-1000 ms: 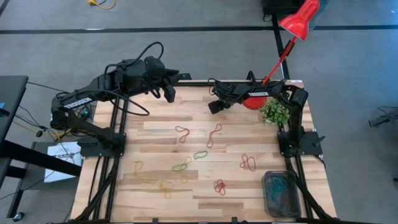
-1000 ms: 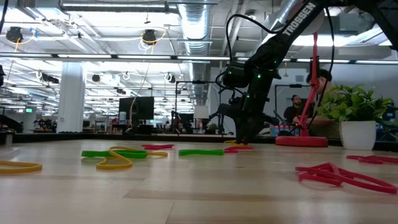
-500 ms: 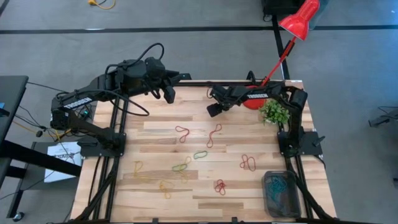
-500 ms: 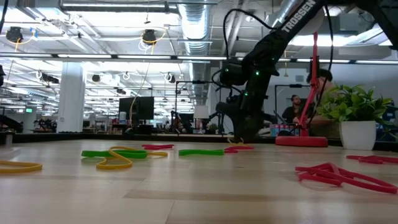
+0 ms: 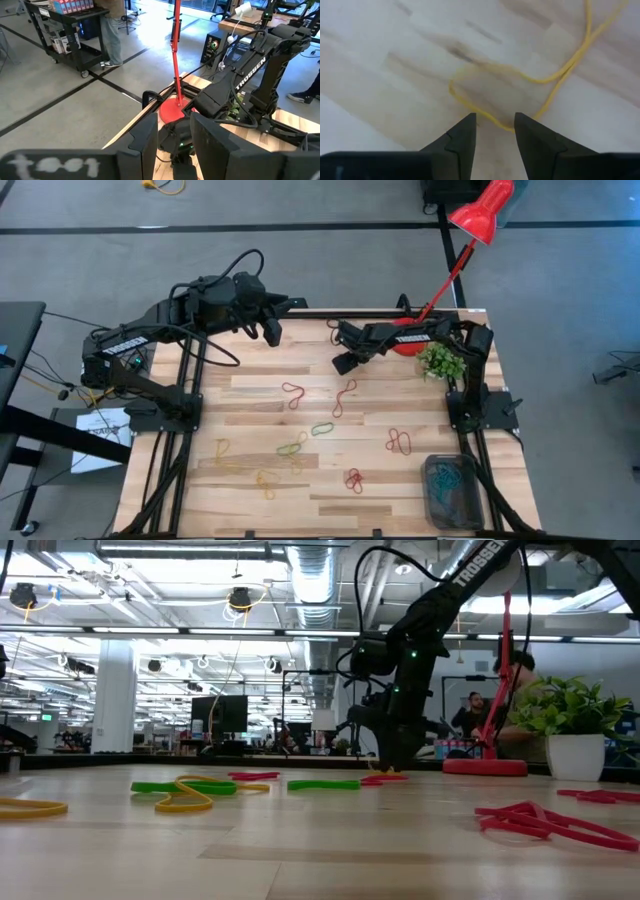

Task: Pick and place items into bin
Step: Put the yellow rubber band into the black bin

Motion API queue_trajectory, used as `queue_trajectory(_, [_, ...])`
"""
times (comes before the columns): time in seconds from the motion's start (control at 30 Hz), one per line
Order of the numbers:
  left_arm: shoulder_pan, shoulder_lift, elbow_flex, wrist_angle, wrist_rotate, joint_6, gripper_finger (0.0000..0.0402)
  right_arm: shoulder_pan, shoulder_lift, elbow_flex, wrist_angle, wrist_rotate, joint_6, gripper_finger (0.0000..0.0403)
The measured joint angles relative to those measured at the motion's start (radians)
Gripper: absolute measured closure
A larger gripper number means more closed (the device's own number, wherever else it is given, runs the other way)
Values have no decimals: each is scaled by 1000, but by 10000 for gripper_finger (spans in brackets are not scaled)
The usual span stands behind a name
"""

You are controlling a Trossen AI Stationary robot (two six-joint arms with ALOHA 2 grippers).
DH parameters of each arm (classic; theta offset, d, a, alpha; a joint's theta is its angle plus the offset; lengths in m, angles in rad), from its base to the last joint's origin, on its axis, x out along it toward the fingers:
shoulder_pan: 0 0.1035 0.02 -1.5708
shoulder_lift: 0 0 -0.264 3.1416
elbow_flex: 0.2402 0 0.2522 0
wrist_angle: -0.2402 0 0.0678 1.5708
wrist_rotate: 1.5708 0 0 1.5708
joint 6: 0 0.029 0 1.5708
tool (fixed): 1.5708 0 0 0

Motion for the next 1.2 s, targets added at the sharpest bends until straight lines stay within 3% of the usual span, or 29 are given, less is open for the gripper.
queue_trajectory(0.67, [0,0,0,-23,0,-15,297,43,62,10,2,25,-33,278])
queue_trajectory(0.77, [0,0,0,-22,0,-15,297,56,64,8,15,52,-62,297])
queue_trajectory(0.93, [0,0,0,-21,0,-14,297,56,61,5,41,34,-81,382])
queue_trajectory(1.0, [0,0,0,-21,0,-14,297,55,62,19,29,7,-106,394])
queue_trajectory(1.1, [0,0,0,-21,0,-14,297,53,70,87,-66,-45,-130,390])
queue_trajectory(1.2, [0,0,0,-21,-1,-14,297,57,81,203,-271,-133,-200,400])
